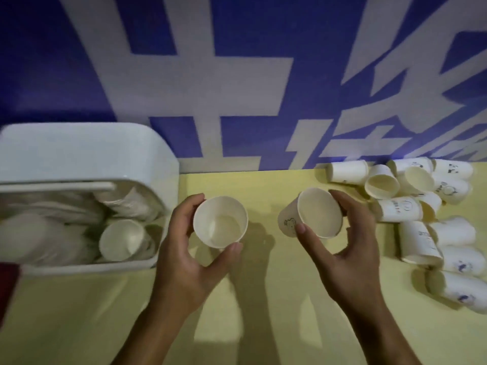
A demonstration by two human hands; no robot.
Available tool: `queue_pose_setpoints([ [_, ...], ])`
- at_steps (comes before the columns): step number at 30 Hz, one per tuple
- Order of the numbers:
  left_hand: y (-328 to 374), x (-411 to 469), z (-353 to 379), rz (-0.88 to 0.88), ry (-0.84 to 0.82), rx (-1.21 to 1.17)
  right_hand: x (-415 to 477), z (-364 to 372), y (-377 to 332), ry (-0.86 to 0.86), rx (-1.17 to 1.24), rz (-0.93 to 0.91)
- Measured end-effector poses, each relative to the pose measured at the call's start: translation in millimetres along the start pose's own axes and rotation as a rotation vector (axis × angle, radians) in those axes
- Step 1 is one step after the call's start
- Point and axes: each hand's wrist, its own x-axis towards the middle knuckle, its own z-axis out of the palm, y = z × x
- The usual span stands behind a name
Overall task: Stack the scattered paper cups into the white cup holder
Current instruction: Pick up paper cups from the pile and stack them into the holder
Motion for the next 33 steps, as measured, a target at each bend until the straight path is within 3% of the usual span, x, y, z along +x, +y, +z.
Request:
queue_pose_setpoints([
  [7, -18.1, -33.8, -132.2, -0.006, 0.079, 0.02, -64.3, 102.1, -77.4, -0.182, 0.044, -0.038],
  [12, -34.3, -35.8, -184.4, 0.005, 0.1, 0.015, -94.2, 147.5, -104.9, -0.223, 0.104, 0.0],
  [26, -75.1, -4.9, -177.1, -0.143, 0.056, 0.164, -88.9, 166.7, -103.8, -0.295, 0.158, 0.004],
  [33, -103.0, -4.0, -169.2, -0.239, -0.066, 0.35, -87.5, 168.9, -94.9, -0.331, 0.147, 0.022],
])
